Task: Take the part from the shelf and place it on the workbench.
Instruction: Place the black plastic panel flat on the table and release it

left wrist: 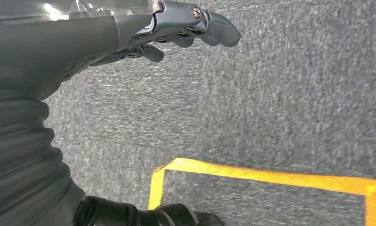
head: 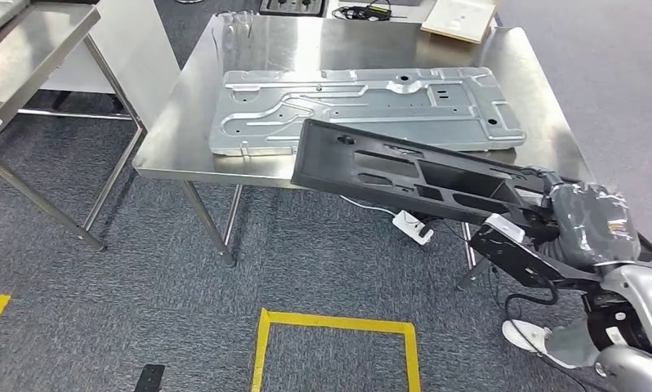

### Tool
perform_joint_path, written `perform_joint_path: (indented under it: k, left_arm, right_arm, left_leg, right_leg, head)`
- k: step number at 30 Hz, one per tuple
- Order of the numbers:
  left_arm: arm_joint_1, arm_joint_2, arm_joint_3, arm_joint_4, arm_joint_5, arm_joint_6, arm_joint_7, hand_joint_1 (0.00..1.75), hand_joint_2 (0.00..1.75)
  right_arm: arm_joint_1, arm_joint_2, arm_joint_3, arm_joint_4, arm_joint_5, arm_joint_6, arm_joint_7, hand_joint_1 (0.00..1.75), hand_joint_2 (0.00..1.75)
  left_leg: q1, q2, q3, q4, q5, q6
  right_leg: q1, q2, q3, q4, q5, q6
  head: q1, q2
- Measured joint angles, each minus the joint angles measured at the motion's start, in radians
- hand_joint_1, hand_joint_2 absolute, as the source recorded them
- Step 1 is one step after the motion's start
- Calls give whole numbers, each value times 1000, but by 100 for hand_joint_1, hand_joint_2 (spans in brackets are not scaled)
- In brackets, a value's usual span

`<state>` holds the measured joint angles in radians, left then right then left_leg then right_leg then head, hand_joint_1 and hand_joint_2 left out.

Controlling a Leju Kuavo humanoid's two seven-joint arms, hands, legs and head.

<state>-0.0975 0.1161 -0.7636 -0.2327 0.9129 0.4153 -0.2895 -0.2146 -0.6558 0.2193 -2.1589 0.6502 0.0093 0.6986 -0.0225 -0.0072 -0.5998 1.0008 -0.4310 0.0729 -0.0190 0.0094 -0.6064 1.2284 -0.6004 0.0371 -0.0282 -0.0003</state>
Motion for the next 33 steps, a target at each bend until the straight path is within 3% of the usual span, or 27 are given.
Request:
perform_joint_path:
  k: [2, 3, 5, 6, 8, 12, 13, 16, 17, 18, 20, 21, 22, 27, 29, 31, 32, 33]
  left_arm:
    - [1, 0, 0, 0, 1, 1, -2, 0, 175]
    - [3, 0, 0, 0, 2, 1, -3, 0, 175]
    - [5, 0, 0, 0, 3, 1, -3, 0, 175]
    - [5, 0, 0, 0, 3, 1, -3, 0, 175]
    - [2, 0, -1, 0, 3, 1, -2, 0, 175]
    - [0, 3, -1, 0, 3, 1, 4, 0, 175]
    - [-2, 5, -1, 0, 3, 1, 5, 0, 175]
    - [-2, 5, -2, 0, 5, 1, 7, 0, 175]
    - [0, 5, -3, 0, 6, 1, 8, 0, 175]
    - [3, 5, -3, 0, 6, 1, 8, 0, 175]
    - [5, 5, -4, 0, 7, 1, 8, 0, 175]
    - [4, 5, -5, 0, 7, 2, 9, 0, 175]
    - [4, 6, -6, 0, 6, 2, 10, 0, 175]
    - [3, 7, -12, 0, -15, 3, 33, 0, 175]
    - [-1, 10, -22, 0, -34, 2, 50, 0, 175]
    - [-4, 18, -32, 0, -53, 2, 68, 0, 175]
    - [-4, 23, -38, 0, -64, 2, 79, 0, 175]
    - [-4, 31, -46, 0, -77, 2, 92, 0, 175]
  right_arm:
    - [15, -2, -7, 9, -34, -14, 0, 175, 175]
    - [22, -4, -10, 15, -50, -23, 1, 175, 175]
    - [28, -16, -17, 26, -73, -43, 1, 175, 175]
    - [28, -21, -22, 32, -79, -50, 1, 175, 175]
    - [29, -31, -34, 43, -88, -52, 1, 175, 175]
    - [32, -47, -64, 53, -98, -18, 1, 175, 175]
    - [32, -49, -74, 55, -100, -10, 1, 175, 175]
    - [33, -50, -96, 59, -102, -3, 1, 175, 175]
    - [34, -50, -101, 61, -103, -3, 1, 175, 175]
    - [36, -50, -104, 62, -105, -3, 1, 175, 175]
    - [38, -50, -109, 66, -110, 0, 1, 175, 175]
    - [38, -50, -112, 68, -114, 2, 1, 175, 175]
    - [37, -50, -113, 69, -116, 4, 1, 175, 175]
    - [40, -56, -115, 73, -120, 15, 1, 175, 175]
    - [39, -58, -117, 74, -117, 22, 1, 175, 175]
    - [38, -58, -119, 76, -112, 34, 1, 175, 175]
    - [39, -58, -119, 78, -109, 41, 1, 175, 175]
    - [39, -58, -119, 80, -107, 49, 1, 175, 175]
  left_leg:
    - [0, -2, 14, 1, -15, 1]
    - [-1, -4, 24, 2, -24, 0]
    - [-1, -6, 47, 5, -44, -4]
    - [-1, -8, 55, 9, -53, -7]
    - [-3, -10, 60, 15, -66, -17]
    - [-3, -8, 48, 50, -84, -38]
    - [0, -6, 26, 90, -99, -46]
    - [15, -2, -84, 259, -156, -66]
    - [20, -1, -110, 284, -153, -70]
    - [23, -1, -119, 272, -129, -73]
    - [29, 0, -96, 161, -31, -76]
    - [29, 1, -79, 102, 2, -75]
    - [27, 1, -63, 55, 17, -71]
    - [22, 1, -32, 12, 10, -42]
    - [22, 2, -14, 2, 5, -28]
    - [17, 2, -4, 2, -5, -19]
    - [15, 1, 1, 3, -10, -17]
    - [12, 0, 7, 5, -16, -16]
  right_leg:
    - [0, 0, -62, 57, -19, 3]
    - [0, 0, -72, 39, 2, 3]
    - [1, 0, -55, -71, 102, -1]
    - [4, 0, -45, -128, 139, -5]
    - [9, 0, -33, -183, 174, -16]
    - [2, 0, -11, -200, 174, -35]
    - [-1, -1, -3, -205, 172, -39]
    - [-4, -4, 11, -208, 160, -45]
    - [-6, -4, 17, -208, 154, -43]
    - [-7, -3, 25, -208, 147, -42]
    - [-10, -3, 45, -208, 133, -35]
    - [-11, -2, 53, -208, 126, -31]
    - [-11, -2, 56, -207, 120, -25]
    - [-11, -2, 63, -194, 91, 5]
    - [-10, -4, 18, -103, 52, 7]
    - [-6, -5, -64, 28, 12, 7]
    - [-5, -5, -95, 65, 12, 7]
    - [-5, -5, -110, 69, 31, 5]
  head:
    - [1, 0]
    - [1, 0]
    - [1, 0]
    - [1, 0]
    - [0, 0]
    - [-2, 0]
    - [-3, 0]
    - [-5, 0]
    - [-5, 0]
    - [-5, 0]
    - [-5, 0]
    - [-5, 0]
    - [-6, 0]
    - [-4, 0]
    - [-2, 0]
    - [-1, 0]
    - [-2, 0]
    - [-2, 0]
